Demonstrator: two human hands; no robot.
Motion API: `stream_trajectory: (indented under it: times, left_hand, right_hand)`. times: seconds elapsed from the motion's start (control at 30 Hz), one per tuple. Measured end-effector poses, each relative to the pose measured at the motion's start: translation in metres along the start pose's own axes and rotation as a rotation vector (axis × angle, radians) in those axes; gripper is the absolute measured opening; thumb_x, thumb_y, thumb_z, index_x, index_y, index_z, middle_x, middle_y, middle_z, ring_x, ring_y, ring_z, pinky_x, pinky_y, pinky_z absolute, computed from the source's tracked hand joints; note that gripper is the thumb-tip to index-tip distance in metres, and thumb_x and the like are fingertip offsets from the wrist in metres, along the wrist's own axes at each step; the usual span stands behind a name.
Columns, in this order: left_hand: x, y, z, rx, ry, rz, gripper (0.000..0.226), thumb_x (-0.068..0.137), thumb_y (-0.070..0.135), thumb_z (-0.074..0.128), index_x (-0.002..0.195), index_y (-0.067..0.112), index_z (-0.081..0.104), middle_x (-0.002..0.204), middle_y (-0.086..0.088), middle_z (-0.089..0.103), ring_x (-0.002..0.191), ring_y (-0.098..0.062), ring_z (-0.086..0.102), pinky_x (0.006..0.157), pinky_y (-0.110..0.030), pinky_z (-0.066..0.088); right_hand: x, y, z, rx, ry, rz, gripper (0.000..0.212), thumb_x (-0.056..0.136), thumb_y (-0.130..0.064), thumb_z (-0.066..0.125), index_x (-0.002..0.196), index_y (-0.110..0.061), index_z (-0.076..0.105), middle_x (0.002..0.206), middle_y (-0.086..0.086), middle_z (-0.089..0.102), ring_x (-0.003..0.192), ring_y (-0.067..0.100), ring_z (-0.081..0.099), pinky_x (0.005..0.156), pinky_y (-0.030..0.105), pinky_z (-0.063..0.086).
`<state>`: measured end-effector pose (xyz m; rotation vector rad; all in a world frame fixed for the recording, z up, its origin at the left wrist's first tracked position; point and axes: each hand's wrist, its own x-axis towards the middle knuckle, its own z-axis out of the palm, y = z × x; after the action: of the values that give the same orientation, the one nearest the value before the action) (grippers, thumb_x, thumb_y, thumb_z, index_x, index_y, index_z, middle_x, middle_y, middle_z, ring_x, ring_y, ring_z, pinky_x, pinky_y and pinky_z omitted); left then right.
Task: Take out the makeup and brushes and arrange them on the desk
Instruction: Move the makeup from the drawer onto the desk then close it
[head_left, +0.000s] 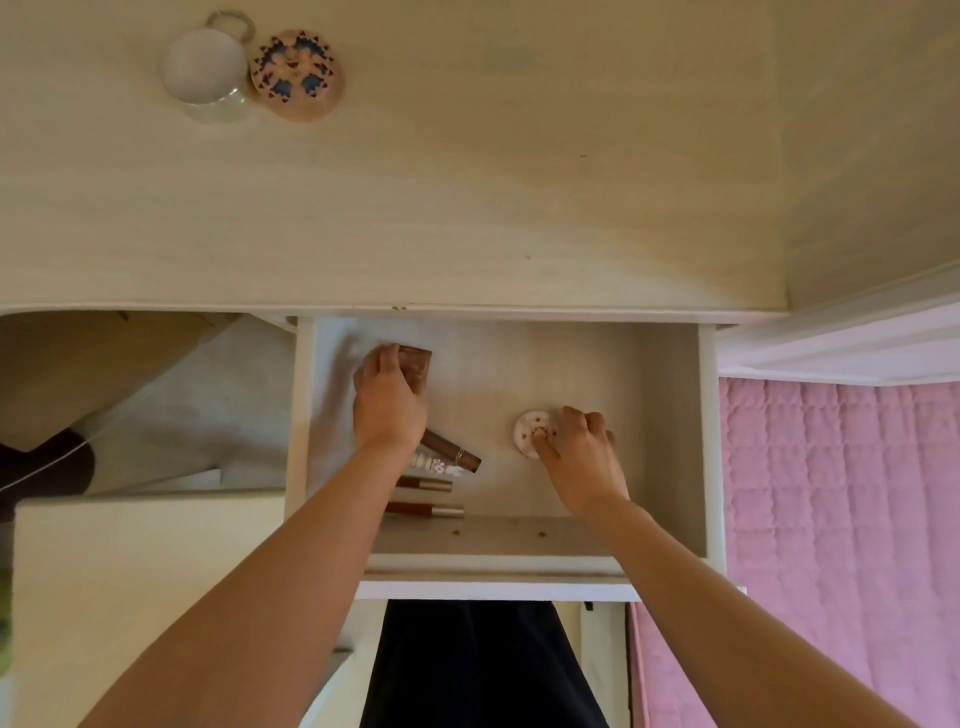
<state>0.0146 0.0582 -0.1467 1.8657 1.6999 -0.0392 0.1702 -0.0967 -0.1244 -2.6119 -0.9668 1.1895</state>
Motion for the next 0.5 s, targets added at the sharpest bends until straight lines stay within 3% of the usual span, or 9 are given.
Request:
stream_trajectory:
  times: [0.13,0.27,0.5]
  left_hand:
    - [0.016,0.001,0.011,-0.013,-0.029,-0.126,0.059,0.093,0.026,0.057,0.144,0.008,0.034,0.147,-0.016,0.034,0.137,-0.035,0.030,0.105,-0.050,0.040]
    - [0.021,0.006,0.017,0.043,0.025,-0.132,0.062,0.090,0.032,0.062,0.139,0.003,0.038,0.145,-0.020,0.033,0.136,-0.039,0.023,0.100,-0.050,0.041]
    - [0.008,0.011,0.021,0.083,0.079,-0.007,0.057,0.085,0.021,0.069,0.132,0.007,0.041,0.132,-0.017,0.047,0.122,-0.034,0.040,0.091,-0.042,0.042]
  right_hand:
    - [0.008,-0.004,0.010,0.075,-0.002,0.112,0.051,0.094,-0.037,0.052,0.136,-0.013,0.038,0.132,0.012,0.039,0.118,0.033,0.042,0.093,0.044,0.044]
    - [0.011,-0.005,0.019,0.118,0.013,0.133,0.050,0.095,-0.033,0.053,0.136,-0.010,0.037,0.134,0.013,0.038,0.120,0.033,0.043,0.094,0.043,0.044]
    - [0.006,-0.010,0.030,0.163,0.050,0.139,0.045,0.096,-0.026,0.051,0.132,-0.005,0.034,0.134,0.016,0.041,0.121,0.033,0.043,0.098,0.045,0.044]
